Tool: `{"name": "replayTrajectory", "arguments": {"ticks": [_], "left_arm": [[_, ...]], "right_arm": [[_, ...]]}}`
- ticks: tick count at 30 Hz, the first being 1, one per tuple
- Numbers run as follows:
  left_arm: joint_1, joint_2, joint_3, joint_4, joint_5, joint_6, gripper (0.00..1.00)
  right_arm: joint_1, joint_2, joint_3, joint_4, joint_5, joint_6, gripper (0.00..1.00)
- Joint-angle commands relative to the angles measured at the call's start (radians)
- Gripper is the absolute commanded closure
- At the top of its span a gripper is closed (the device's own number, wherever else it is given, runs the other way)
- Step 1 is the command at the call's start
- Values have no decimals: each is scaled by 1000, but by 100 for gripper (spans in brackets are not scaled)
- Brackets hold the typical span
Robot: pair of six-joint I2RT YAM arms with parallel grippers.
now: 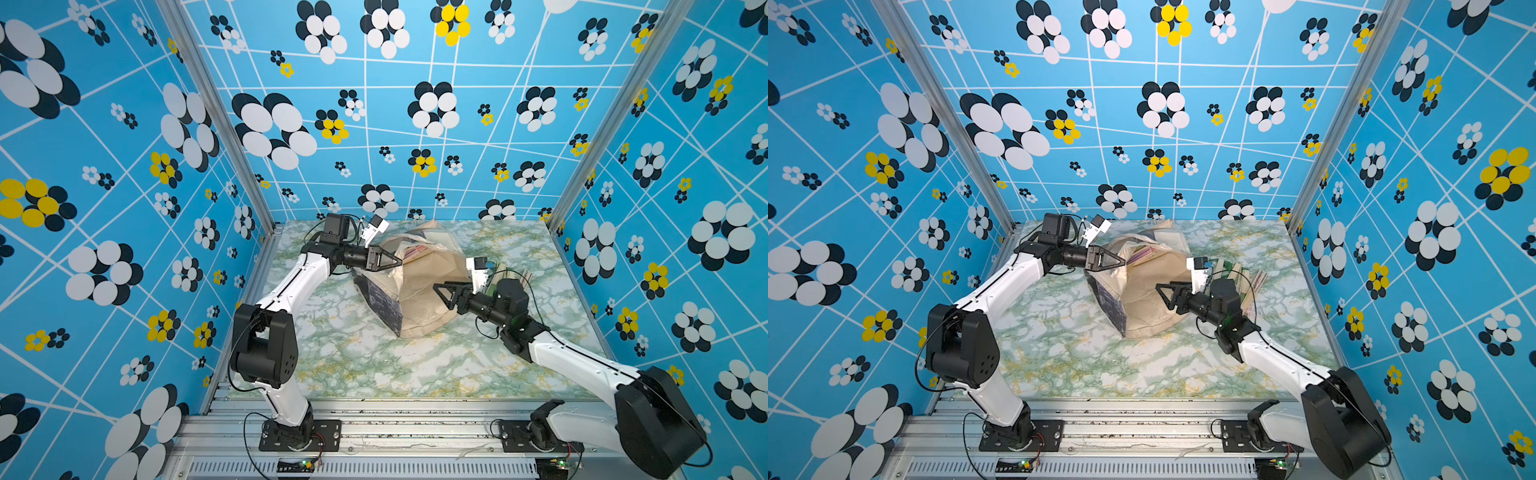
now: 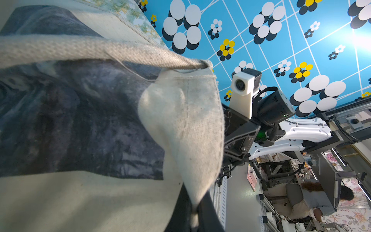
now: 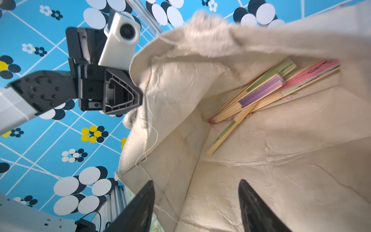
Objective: Take out the folding fans from the tote bags
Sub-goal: Pick up the folding fan from the canvas bag.
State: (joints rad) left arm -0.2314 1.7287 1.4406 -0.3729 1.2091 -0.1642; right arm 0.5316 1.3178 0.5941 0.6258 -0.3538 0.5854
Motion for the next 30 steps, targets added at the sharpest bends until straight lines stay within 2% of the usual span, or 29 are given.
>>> {"name": "replayTrajectory", "arguments": {"ticks": [1,8,12,20,30], "left_arm": [[-6,-27,6,37,52,-8,100],[-9,-21,22,34,63,-13,100],[-9,-19,36,29,67,-10,100],[-9,-27,26,-16,83,35,100],[-7,-52,0,-23,118,62,100]], "right_arm": [[66,164,32,208,109,60,33],[113,568,118,568,204,289,36],[111,729,199,693,228,387,36],[102,841,386,584,285,412,36],[75,928,523,487,385,484,36]]}}
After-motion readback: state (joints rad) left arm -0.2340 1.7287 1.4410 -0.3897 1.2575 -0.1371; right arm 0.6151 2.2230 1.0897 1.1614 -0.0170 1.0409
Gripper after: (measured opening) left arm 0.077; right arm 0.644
